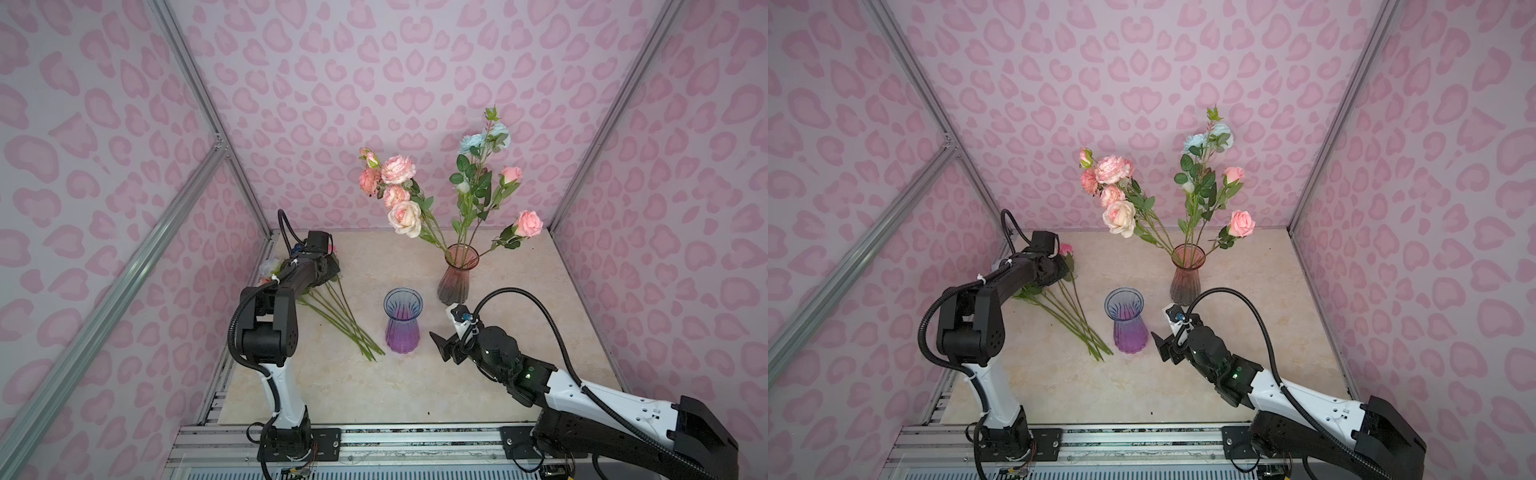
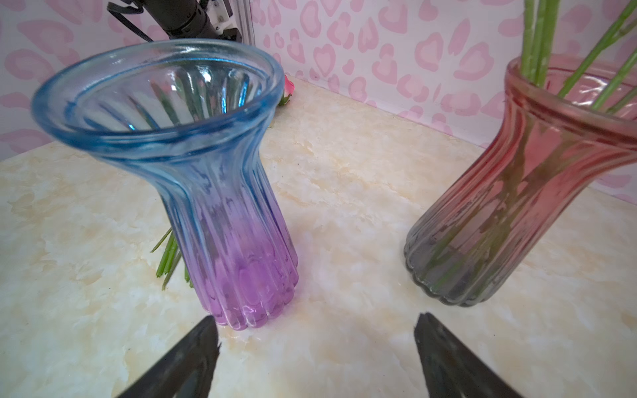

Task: Arrange flowers in a vase
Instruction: Pick up the flower from the flowers.

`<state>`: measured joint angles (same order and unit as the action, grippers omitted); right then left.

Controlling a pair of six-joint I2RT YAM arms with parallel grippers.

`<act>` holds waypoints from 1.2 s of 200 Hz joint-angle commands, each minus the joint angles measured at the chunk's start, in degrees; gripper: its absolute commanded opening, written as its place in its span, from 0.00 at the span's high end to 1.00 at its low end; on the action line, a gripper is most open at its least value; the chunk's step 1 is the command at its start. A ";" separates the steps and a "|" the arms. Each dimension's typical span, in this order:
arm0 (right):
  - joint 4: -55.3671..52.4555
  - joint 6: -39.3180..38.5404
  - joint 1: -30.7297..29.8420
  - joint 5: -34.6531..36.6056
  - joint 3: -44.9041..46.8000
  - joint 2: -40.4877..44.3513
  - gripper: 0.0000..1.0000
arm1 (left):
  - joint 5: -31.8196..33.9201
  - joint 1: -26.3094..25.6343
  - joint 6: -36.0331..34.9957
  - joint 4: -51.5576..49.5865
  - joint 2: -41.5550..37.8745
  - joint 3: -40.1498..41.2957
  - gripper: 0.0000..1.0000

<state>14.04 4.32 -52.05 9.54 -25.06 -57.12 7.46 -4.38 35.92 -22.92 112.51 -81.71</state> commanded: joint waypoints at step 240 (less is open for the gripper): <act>0.72 -1.09 0.31 -0.20 -2.38 -4.87 0.10 | -0.41 1.44 -5.60 -1.43 -3.58 2.00 0.97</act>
<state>13.98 3.49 -51.75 9.34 -27.51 -62.13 6.28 -2.94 31.35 -23.33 111.02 -80.79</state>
